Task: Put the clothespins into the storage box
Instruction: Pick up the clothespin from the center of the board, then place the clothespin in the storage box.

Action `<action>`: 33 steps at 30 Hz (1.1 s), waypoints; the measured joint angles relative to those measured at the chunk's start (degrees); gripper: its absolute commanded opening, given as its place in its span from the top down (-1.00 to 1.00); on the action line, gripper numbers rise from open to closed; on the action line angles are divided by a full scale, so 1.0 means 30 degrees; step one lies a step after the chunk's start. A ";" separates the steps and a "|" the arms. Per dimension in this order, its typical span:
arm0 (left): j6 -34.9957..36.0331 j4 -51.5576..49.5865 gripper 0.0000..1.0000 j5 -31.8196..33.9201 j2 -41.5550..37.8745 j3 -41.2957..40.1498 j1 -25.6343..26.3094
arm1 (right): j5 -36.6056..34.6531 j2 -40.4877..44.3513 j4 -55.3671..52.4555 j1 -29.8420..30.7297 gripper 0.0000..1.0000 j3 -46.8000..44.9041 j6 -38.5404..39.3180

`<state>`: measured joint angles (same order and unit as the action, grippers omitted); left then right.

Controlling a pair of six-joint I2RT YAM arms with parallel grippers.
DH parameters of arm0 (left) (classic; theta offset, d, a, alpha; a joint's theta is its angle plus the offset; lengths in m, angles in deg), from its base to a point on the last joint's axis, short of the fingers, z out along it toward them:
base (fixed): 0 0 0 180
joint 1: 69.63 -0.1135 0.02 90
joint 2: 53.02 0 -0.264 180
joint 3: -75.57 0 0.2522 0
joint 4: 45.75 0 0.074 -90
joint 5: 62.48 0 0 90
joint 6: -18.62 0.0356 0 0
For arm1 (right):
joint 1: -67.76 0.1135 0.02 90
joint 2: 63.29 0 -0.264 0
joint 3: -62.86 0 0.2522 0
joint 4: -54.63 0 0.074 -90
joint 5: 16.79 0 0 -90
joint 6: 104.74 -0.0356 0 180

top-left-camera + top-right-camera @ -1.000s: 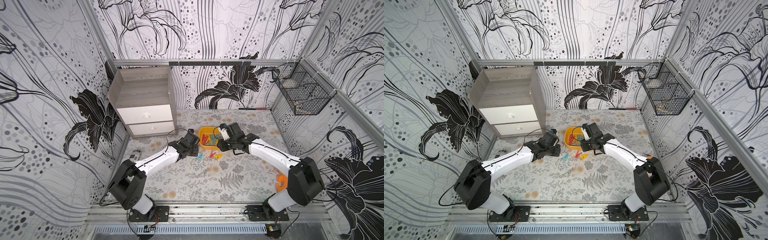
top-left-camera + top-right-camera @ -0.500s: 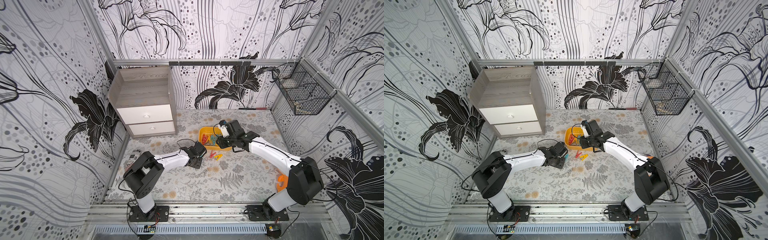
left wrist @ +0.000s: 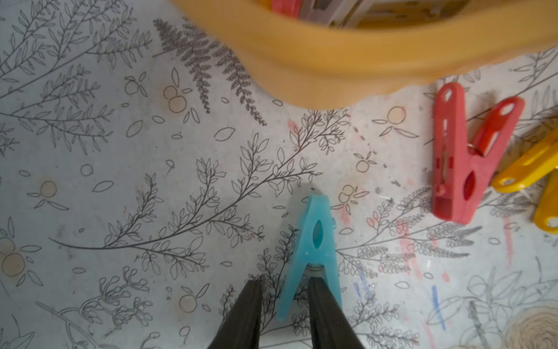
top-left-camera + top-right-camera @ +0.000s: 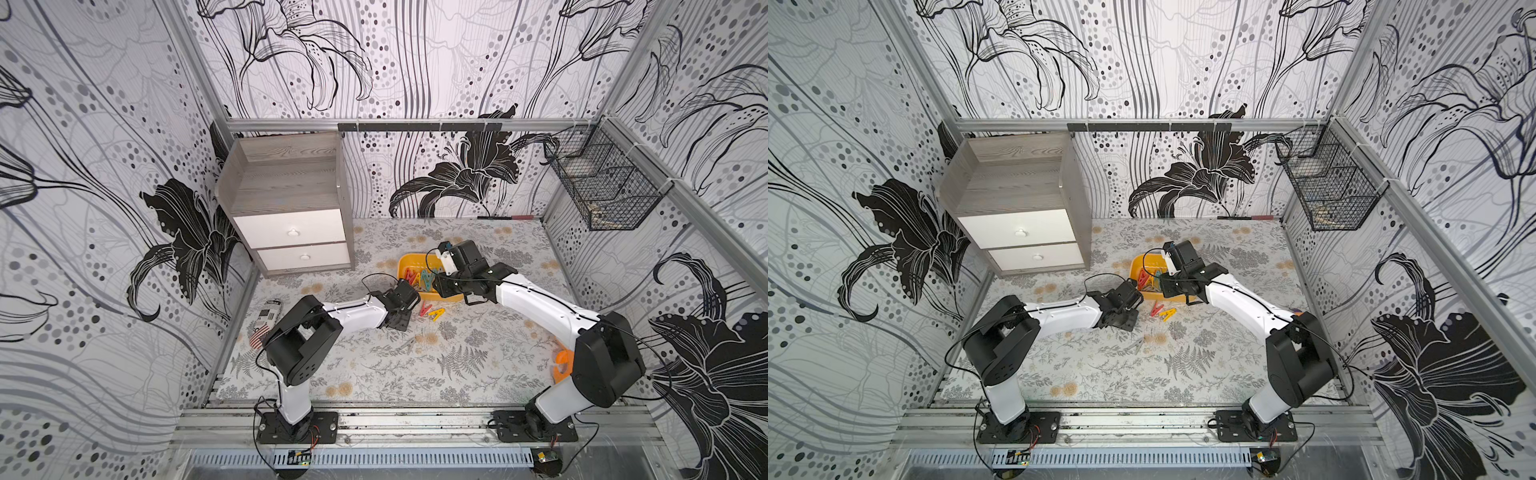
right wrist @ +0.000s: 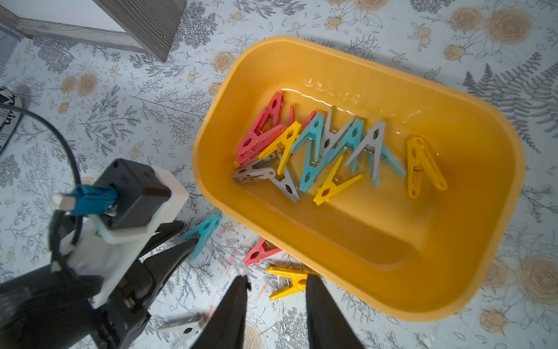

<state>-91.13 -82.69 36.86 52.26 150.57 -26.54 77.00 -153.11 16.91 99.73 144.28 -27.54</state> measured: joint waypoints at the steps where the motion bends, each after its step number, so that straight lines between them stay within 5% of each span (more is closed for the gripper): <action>1: 0.0051 0.0058 0.60 -0.0007 0.0044 0.0022 0.0000 | -0.0015 0.0000 0.0000 0.0000 0.26 0.0000 0.0007; 11: 0.0211 0.0364 0.87 -0.0058 -0.0073 -0.0087 0.0000 | -0.0058 0.0000 0.0000 -0.0036 0.27 0.0000 0.0000; 19: -0.0532 -0.0561 0.87 -0.0022 -0.3381 -0.0255 0.0000 | -0.0204 0.0000 0.0000 -0.0335 0.26 0.0000 0.0000; 25: -0.0758 -0.1610 0.85 -0.0007 -0.4058 0.3075 -0.0182 | -0.0561 0.0000 0.0007 -0.0984 0.25 0.0000 -0.0022; 33: -0.0947 -0.1683 0.85 -0.0969 0.0765 0.8750 -0.1851 | -0.1428 0.0262 0.0291 -0.1566 0.21 -0.0095 -0.0845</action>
<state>-93.97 -87.74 33.95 54.55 176.82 -32.10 72.72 -152.32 17.78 95.03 143.99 -30.07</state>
